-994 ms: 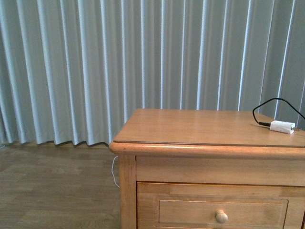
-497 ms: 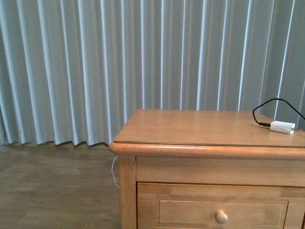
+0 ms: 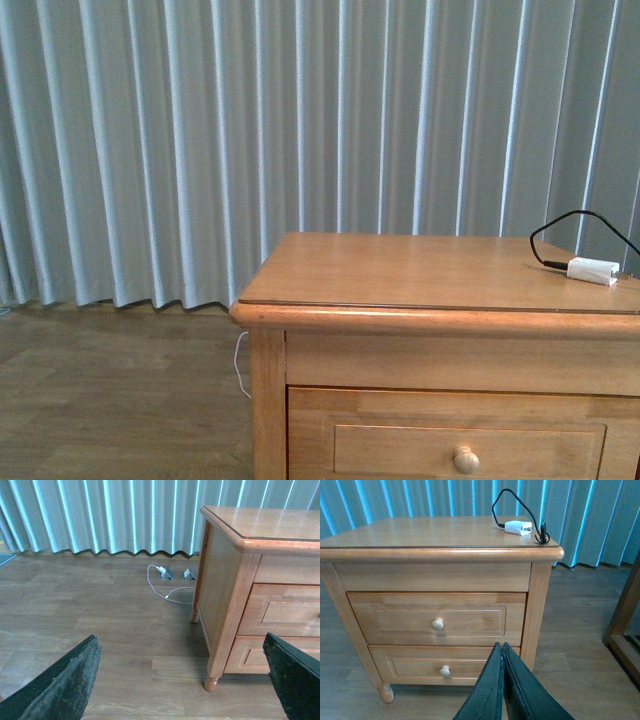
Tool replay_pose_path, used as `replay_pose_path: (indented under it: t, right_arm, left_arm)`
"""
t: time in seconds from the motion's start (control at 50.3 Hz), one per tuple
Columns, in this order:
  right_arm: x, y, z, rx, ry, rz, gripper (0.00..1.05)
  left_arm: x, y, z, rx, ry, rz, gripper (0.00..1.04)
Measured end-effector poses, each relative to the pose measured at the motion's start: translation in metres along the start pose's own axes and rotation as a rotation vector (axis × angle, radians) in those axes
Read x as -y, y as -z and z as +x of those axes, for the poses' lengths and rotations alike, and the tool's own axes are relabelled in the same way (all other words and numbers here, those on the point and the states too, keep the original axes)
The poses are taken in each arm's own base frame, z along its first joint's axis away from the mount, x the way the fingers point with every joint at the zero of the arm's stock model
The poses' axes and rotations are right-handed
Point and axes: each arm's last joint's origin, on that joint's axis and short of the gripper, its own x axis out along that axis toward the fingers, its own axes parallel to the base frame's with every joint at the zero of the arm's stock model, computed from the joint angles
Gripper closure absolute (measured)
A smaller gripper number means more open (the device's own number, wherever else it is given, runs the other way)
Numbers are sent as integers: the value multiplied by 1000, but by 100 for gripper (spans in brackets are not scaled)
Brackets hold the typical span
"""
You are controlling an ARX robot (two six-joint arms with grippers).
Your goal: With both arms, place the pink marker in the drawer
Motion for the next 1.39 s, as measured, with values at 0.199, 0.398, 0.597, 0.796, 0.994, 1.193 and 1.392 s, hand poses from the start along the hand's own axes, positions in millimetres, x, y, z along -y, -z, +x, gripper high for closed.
replay_pose_path:
  t: [0.199, 0.398, 0.597, 0.796, 0.994, 1.193, 1.392]
  right_arm:
    - [0, 0, 0, 1, 0, 0, 103]
    - [0, 0, 0, 0, 0, -2, 84]
    - [0, 0, 0, 0, 0, -2, 48]
    - [0, 0, 0, 0, 0, 0, 7]
    - [0, 0, 0, 0, 0, -1, 9]
    - [0, 0, 0, 0, 0, -1, 9]
    - [0, 0, 0, 0, 0, -1, 9]
  left_arm:
    - [0, 0, 0, 0, 0, 0, 6]
    - [0, 0, 0, 0, 0, 0, 6]
    - [0, 0, 0, 0, 0, 0, 6]
    - [0, 0, 0, 0, 0, 0, 6]
    - [0, 0, 0, 0, 0, 0, 6]
    - [0, 0, 0, 0, 0, 0, 6]
    - [0, 0, 0, 0, 0, 0, 6]
